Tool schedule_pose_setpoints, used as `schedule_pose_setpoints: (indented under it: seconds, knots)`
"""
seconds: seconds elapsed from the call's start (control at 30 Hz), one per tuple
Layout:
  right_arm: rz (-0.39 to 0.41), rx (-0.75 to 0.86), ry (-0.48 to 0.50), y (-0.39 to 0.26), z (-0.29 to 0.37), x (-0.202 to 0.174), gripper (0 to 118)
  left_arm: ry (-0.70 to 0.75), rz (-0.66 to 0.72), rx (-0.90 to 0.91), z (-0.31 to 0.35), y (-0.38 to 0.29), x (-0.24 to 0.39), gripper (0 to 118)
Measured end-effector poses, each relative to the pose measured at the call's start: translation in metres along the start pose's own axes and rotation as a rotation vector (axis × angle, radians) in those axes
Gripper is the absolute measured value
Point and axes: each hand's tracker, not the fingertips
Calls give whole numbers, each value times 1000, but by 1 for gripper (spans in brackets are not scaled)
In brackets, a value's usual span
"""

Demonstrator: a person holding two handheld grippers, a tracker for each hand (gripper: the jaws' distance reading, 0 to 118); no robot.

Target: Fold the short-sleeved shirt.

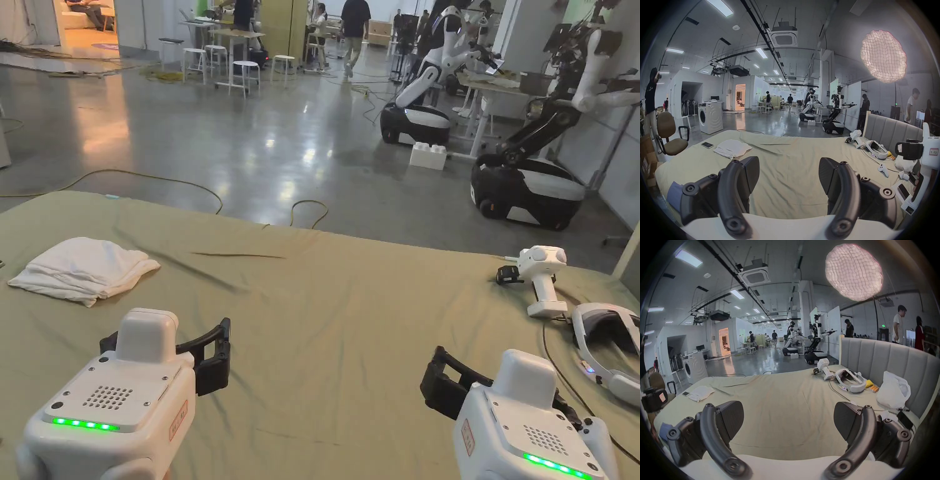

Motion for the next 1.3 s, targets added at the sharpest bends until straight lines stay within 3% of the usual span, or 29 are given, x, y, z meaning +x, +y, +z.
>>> schedule_pose_setpoints:
  seconds: [0.2,0.27,0.33,0.63,0.87,1.03,1.3]
  knots:
    - [-77,-44,13,6,-3,4,112,9,19,20,1,0,-2,82]
    - [-96,-44,37,8,-2,6,112,4,17,35,1,-2,-3,90]
    - [-91,-37,53,10,0,5,112,4,5,56,2,-2,-3,95]
    - [-55,-33,17,13,-2,-4,112,26,-52,40,-2,-3,3,95]
    - [-39,-11,70,10,4,-5,112,-42,-32,40,-1,-4,5,96]
    - [29,-3,-51,9,4,-15,112,-39,-64,37,-2,-6,10,96]
    - [22,-93,52,5,-6,-15,112,-47,-75,20,-5,-10,11,96]
